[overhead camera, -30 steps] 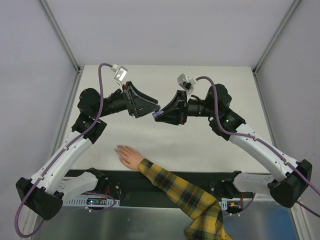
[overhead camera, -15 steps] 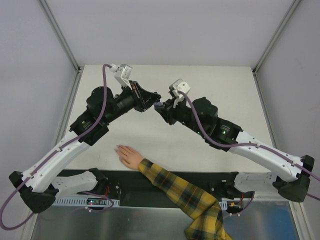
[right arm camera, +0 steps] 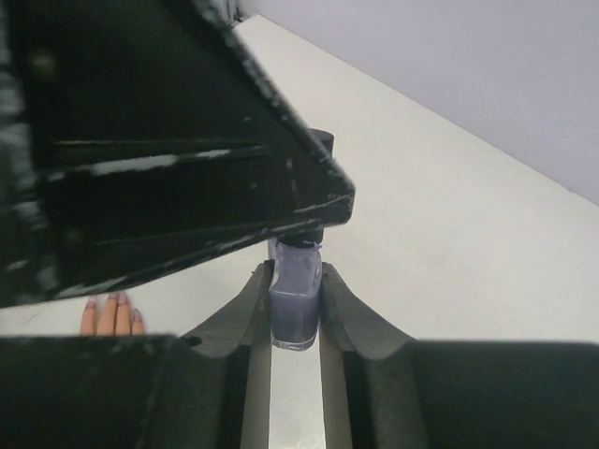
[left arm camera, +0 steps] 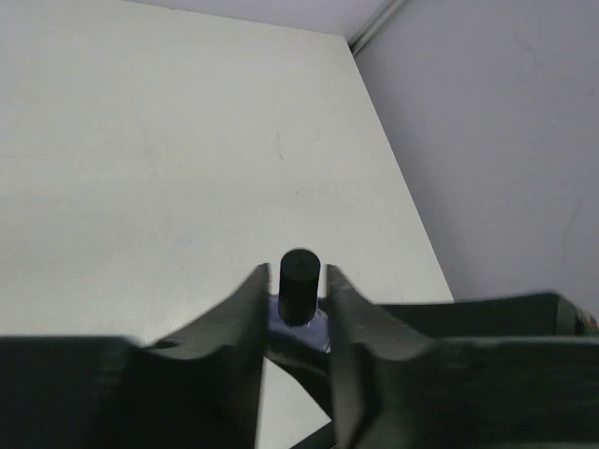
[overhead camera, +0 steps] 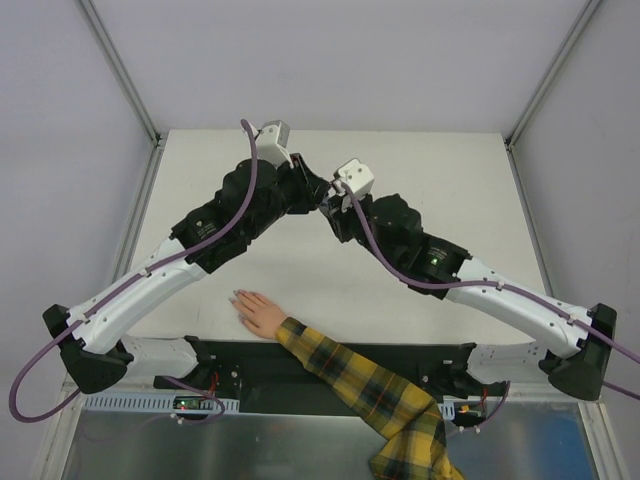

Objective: Paint the nails

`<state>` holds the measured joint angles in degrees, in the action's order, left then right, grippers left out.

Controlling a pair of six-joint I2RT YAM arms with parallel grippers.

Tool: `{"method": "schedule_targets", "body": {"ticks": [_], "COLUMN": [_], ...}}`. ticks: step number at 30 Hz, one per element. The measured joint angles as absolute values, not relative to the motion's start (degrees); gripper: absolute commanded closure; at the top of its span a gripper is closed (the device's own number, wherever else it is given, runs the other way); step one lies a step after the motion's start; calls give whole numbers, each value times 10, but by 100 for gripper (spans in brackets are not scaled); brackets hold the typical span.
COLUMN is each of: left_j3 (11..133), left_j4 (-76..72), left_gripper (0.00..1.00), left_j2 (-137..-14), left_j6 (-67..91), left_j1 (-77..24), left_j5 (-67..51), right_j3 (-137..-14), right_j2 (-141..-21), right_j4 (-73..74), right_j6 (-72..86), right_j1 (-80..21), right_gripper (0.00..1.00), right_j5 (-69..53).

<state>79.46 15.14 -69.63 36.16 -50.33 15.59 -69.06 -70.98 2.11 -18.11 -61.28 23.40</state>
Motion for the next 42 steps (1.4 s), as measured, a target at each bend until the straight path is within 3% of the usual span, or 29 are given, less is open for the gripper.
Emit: {"method": "schedule_targets", "body": {"ticks": [2, 3, 6, 12, 18, 25, 36, 40, 42], "left_j3": [801, 801, 795, 730, 644, 601, 601, 603, 607], "left_j4": [157, 157, 150, 119, -6, -144, -169, -155, -142], "left_gripper": [43, 28, 7, 4, 12, 26, 48, 66, 85], "left_j2": [-699, -699, -687, -594, -523, -548, -547, -551, -557], "left_j6": [347, 340, 317, 307, 370, 435, 442, 438, 433], "left_j1": [-503, -503, -503, -463, -325, -310, -310, -310, -310], "left_j5": [149, 140, 112, 27, -204, -417, -466, -466, -464], "right_j3": [-669, -661, -648, -646, -655, -670, -670, -670, -670], "right_j2": [-694, -688, -678, -672, -671, -671, -671, -671, -671], "right_j4": [1, -5, -14, -15, -25, -42, -43, -43, -43], "right_j6": [-159, -149, -125, -86, -32, 1, 9, 9, 9], "right_j1": [-584, -567, -518, -472, -436, -425, -418, -417, -417], "right_gripper": [100, 100, 100, 99, 100, 100, 100, 100, 100], "right_j5": [176, 153, 79, -155, -389, -507, -512, -501, -499]}}
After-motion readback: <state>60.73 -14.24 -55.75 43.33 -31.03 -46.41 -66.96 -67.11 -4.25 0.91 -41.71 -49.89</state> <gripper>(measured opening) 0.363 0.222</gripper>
